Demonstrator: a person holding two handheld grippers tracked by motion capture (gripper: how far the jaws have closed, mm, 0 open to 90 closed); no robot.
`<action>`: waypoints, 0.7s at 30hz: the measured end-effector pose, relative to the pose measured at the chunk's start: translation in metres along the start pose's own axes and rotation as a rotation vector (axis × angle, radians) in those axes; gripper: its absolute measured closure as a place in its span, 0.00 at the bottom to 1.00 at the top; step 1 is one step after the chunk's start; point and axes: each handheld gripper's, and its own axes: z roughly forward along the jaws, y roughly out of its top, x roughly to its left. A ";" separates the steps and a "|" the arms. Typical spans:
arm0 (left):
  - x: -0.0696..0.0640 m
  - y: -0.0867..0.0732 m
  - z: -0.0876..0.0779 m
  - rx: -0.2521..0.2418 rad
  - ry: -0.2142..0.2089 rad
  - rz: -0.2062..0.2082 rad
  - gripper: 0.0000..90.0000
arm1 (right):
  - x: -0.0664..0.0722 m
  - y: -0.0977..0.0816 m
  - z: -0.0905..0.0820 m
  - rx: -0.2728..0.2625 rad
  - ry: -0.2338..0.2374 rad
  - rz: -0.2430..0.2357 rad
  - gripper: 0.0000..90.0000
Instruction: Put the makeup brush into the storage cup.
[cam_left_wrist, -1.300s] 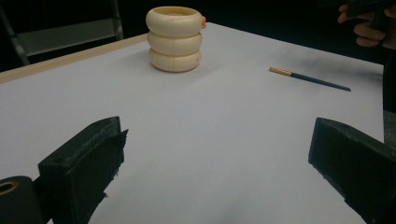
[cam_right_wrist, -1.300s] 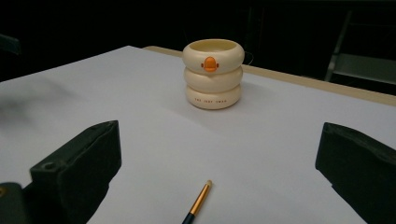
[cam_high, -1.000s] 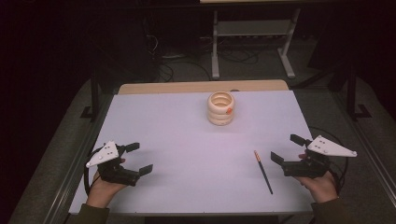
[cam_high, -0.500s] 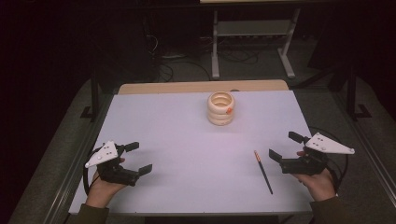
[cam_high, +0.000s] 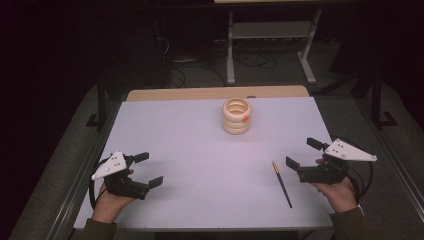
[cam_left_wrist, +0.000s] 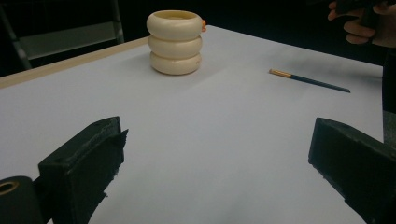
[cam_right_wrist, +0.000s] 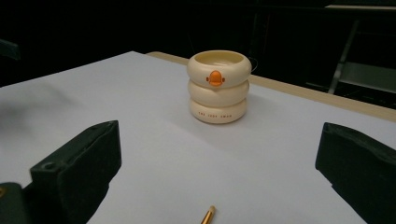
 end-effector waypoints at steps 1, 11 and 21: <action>0.000 0.000 0.000 -0.001 0.000 -0.001 0.03 | 0.000 0.000 0.000 -0.002 0.000 -0.005 0.00; -0.001 0.000 0.000 -0.007 0.000 -0.003 0.03 | -0.001 0.006 0.004 -0.011 0.003 -0.013 0.00; -0.001 0.000 0.001 -0.001 0.000 0.006 0.03 | 0.000 0.011 0.010 -0.016 0.006 -0.016 0.00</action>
